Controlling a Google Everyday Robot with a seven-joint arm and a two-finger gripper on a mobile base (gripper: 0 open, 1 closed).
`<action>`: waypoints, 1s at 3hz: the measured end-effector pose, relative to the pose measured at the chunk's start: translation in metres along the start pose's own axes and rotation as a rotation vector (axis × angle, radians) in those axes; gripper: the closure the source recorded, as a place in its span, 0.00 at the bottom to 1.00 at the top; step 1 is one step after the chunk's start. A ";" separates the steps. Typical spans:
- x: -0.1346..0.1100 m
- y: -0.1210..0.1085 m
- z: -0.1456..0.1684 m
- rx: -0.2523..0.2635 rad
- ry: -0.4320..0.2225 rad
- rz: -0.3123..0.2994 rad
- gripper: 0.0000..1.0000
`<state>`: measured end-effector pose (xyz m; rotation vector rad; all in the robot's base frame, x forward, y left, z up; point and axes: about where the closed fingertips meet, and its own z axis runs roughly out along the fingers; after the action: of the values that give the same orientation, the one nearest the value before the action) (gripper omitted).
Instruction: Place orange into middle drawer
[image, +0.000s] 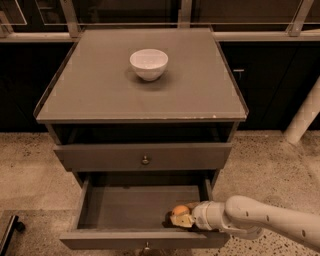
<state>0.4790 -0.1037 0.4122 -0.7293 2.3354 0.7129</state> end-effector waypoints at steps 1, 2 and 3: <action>0.000 0.000 0.000 0.000 0.000 0.000 0.36; 0.000 0.000 0.000 0.000 0.000 0.000 0.12; 0.000 0.000 0.000 0.000 0.000 0.000 0.00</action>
Offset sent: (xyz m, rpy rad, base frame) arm 0.0000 0.0000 0.0000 0.0000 0.0000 0.0000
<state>0.4789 -0.1036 0.4121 -0.7294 2.3354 0.7130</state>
